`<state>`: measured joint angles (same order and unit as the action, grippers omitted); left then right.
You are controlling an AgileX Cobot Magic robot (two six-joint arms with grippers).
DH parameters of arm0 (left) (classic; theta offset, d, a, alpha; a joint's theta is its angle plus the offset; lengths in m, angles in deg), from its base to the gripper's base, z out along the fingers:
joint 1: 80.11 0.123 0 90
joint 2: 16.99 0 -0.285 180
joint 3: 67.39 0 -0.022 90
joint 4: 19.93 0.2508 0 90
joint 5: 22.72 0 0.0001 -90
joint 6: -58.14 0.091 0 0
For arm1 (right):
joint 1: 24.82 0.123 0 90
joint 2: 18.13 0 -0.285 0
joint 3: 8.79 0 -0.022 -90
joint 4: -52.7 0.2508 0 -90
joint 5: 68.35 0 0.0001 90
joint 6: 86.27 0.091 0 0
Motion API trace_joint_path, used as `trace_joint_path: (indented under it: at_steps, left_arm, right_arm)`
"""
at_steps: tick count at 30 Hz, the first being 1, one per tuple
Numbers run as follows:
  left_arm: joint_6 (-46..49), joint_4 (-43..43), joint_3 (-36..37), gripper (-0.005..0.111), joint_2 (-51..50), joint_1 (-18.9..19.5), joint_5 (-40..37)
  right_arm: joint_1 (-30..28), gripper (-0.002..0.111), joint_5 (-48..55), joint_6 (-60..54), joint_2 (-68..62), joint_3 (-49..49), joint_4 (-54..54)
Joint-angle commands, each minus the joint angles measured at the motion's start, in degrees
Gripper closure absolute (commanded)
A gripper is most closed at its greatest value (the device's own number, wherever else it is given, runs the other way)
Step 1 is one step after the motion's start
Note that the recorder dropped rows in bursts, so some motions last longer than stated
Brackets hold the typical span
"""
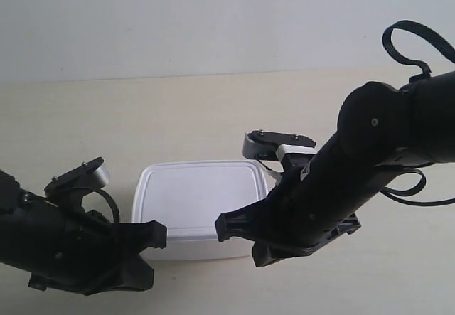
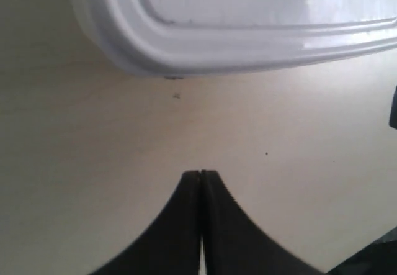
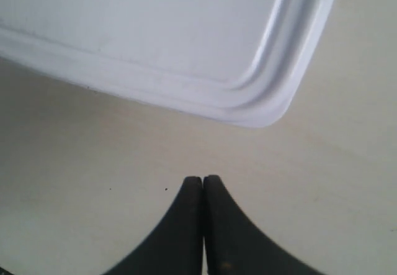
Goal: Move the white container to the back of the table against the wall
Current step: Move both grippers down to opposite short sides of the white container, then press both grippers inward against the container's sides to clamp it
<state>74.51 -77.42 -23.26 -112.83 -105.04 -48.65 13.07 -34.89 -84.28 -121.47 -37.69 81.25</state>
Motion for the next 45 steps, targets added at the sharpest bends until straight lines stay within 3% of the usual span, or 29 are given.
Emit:
trace_joint_path:
  at_steps: [1, 16, 45]
  left_arm:
    - [3.22, -2.25, -0.39, 0.107, -1.26, -0.28, 2.73]
    - [7.26, -4.77, -4.53, 0.107, -6.56, -0.28, 3.21]
    - [7.54, -4.64, -4.56, 0.107, -6.67, -0.28, 9.98]
  right_arm:
    - [0.07, 0.108, -1.00, -0.95, -1.20, -0.21, 0.05]
    - [0.07, 0.108, -2.66, -3.04, -2.40, -0.21, 1.34]
    - [0.07, 0.108, -7.71, -3.51, -4.13, -0.21, 1.48]
